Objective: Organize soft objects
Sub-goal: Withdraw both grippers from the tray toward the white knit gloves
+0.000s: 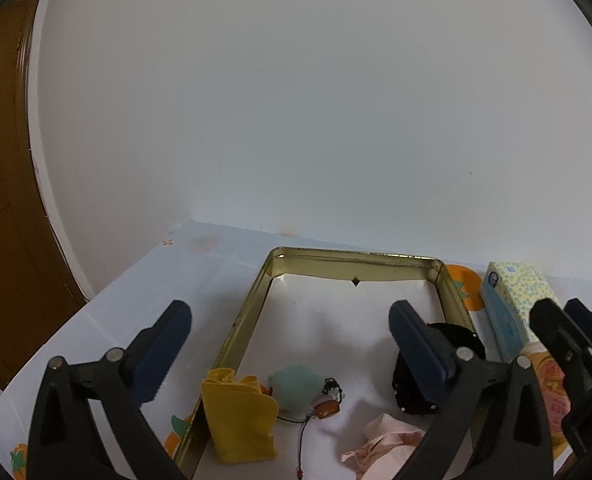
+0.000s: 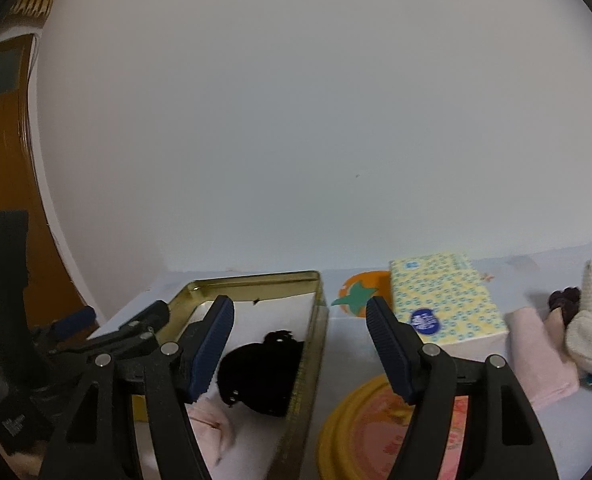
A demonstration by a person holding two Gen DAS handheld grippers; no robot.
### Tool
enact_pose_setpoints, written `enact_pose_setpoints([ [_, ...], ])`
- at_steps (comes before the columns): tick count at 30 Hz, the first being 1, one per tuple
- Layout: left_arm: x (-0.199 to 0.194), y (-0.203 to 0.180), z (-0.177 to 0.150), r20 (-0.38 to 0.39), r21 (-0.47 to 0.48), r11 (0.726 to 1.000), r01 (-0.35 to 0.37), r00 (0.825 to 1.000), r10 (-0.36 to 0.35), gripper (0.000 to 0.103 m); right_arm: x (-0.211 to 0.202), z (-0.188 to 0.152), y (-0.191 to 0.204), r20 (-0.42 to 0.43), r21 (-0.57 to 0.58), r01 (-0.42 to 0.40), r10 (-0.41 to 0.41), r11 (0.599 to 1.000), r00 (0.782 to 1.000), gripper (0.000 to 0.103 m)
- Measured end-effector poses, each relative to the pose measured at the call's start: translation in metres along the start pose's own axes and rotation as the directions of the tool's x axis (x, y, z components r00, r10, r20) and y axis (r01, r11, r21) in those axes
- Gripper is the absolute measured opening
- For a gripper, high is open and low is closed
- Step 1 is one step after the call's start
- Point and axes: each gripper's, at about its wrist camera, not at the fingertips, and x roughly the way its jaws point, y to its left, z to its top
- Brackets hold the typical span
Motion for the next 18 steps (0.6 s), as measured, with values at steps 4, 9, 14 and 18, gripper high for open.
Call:
enact_pose_setpoints([
  [4, -0.006, -0.004, -0.004, 0.033, 0.004, 1.000, -0.015, 0.999, 0.015, 0.100, -0.009, -0.006, -0.001, 0.043, -0.038, 0.037, -0.036, 0.999, 0.998, 0.071],
  [9, -0.020, -0.012, -0.011, 0.128, -0.001, 0.999, -0.046, 0.991, 0.045, 0.100, -0.020, -0.010, -0.004, 0.065, -0.084, 0.075, -0.070, 0.994, 0.995, 0.071],
  [14, -0.040, -0.022, -0.021, 0.248, -0.005, 0.998, -0.057, 0.967, 0.057, 0.100, -0.035, -0.014, -0.009, 0.086, -0.115, 0.101, -0.091, 0.988, 0.992, 0.071],
  [18, -0.053, -0.026, -0.027, 0.312, -0.017, 0.998, -0.055, 0.948, 0.058, 0.100, -0.041, -0.016, -0.014, 0.084, -0.131, 0.112, -0.102, 0.985, 0.991, 0.071],
])
